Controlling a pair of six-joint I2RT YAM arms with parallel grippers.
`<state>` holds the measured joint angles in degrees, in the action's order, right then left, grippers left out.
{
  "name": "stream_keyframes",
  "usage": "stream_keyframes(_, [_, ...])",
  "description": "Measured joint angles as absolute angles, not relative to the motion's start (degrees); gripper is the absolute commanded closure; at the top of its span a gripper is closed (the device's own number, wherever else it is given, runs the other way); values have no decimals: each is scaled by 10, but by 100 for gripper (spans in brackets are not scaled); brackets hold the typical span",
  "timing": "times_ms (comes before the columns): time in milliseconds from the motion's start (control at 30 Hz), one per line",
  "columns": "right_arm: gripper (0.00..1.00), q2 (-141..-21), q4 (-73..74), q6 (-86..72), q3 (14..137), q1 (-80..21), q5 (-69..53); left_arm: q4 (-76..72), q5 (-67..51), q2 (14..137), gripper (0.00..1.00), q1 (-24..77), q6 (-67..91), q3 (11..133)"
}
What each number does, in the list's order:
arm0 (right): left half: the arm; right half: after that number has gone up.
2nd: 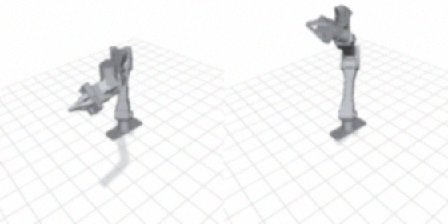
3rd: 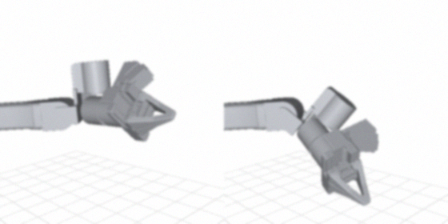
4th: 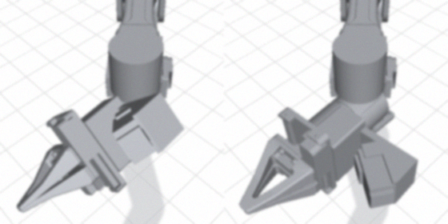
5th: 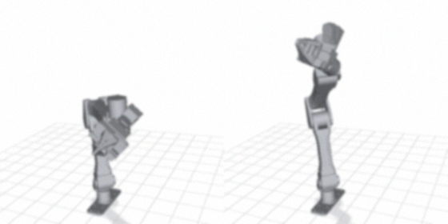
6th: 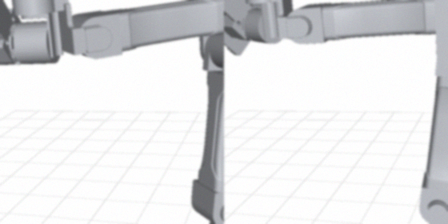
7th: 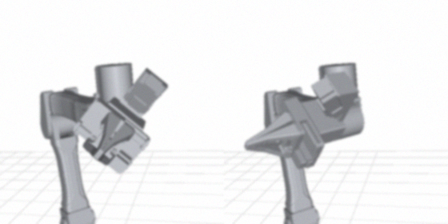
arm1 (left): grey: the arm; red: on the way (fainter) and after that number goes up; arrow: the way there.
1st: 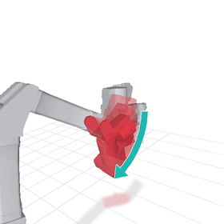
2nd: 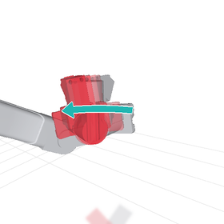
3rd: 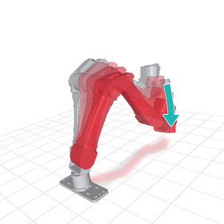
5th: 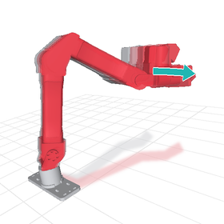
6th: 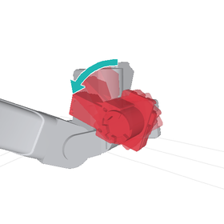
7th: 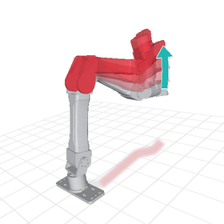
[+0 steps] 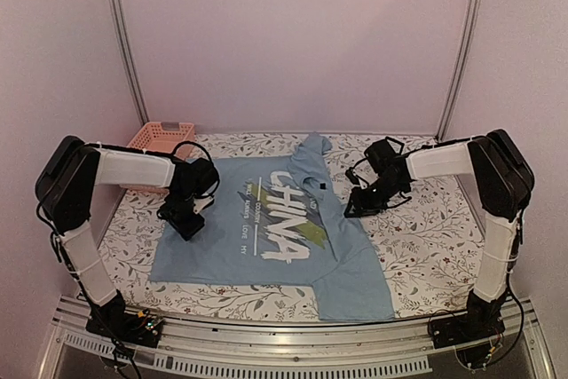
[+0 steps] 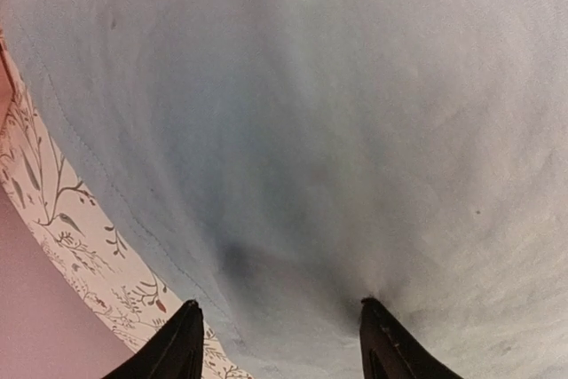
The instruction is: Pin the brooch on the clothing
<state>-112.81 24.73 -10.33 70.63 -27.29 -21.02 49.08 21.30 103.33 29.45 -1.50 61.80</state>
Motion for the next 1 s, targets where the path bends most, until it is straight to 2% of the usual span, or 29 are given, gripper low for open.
stream_keyframes(100, [100, -1139, 230, -107, 706, -270, -219, 491, 212, 1039, 40, 295, -15, 622])
stream_keyframes(267, [100, -1126, 208, -126, 687, -270, -167, 491, 212, 1040, 40, 294, -17, 622])
stream_keyframes(567, [100, -1011, 201, -181, 589, -255, -30, 494, 212, 1049, 41, 294, -19, 626])
stream_keyframes(833, [93, -980, 192, -219, 514, -218, -9, 493, 206, 1047, 41, 290, -22, 625])
stream_keyframes(1000, [82, -956, 194, -232, 487, -199, -4, 492, 200, 1046, 41, 287, -23, 624])
